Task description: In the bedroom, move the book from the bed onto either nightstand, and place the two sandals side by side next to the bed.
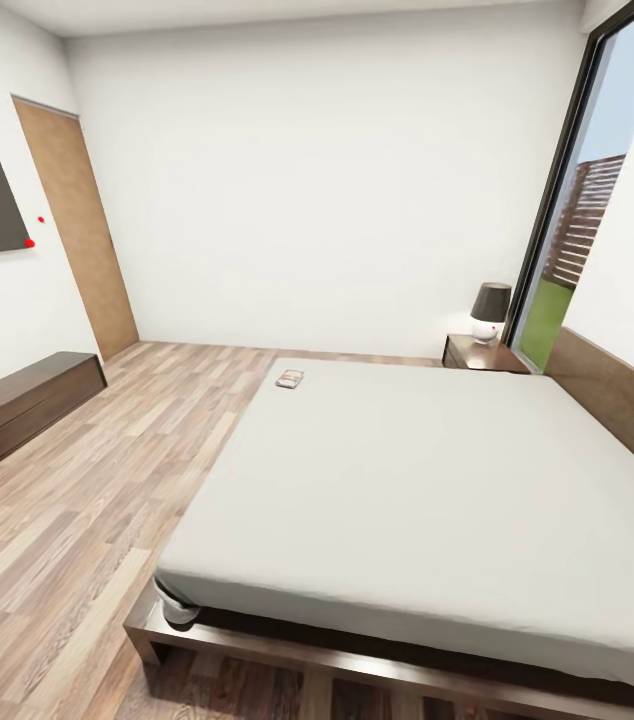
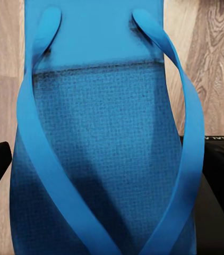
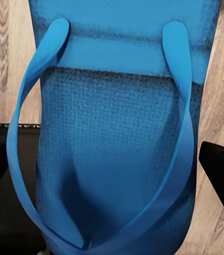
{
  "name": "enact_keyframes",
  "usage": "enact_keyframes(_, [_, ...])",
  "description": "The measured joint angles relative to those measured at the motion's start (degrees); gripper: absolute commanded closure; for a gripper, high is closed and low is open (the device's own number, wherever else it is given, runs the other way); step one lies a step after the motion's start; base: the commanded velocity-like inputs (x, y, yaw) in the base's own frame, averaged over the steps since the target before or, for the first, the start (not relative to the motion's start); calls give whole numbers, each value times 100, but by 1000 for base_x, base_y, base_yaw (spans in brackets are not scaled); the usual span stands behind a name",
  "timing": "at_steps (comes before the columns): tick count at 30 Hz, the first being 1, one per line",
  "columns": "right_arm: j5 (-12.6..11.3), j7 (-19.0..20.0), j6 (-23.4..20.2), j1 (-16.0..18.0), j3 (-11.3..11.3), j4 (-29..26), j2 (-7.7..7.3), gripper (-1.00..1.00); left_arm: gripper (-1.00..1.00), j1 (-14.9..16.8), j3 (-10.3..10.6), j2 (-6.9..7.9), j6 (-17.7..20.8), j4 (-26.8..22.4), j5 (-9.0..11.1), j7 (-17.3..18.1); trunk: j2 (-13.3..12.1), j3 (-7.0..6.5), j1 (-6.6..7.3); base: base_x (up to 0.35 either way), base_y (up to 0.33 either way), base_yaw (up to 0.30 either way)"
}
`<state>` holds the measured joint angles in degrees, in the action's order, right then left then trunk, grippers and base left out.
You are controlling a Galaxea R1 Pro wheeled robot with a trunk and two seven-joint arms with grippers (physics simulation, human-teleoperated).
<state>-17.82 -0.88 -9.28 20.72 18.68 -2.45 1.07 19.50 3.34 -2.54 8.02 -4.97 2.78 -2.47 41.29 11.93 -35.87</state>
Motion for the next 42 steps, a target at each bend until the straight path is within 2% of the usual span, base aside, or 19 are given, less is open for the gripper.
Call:
enact_keyframes(3, [-2,0,0,0,-1,0,1,100,100,0,-4,0,0,0,0,-1,42,19,-23,0,0,0])
enact_keyframes(31, [6,0,8,0,-5,-30,2,100,100,0,-2,0,-29,-8,5,15,1165,522,-638,0,0,0])
enact_keyframes(38, [14,0,8,0,15,-43,2,100,100,0,-4,0,-52,-9,4,15,1167,523,-638,0,0,0])
enact_keyframes(42, [15,0,9,0,11,-43,1,100,100,0,-1,0,-53,-9,2,18,1326,594,-725,0,0,0])
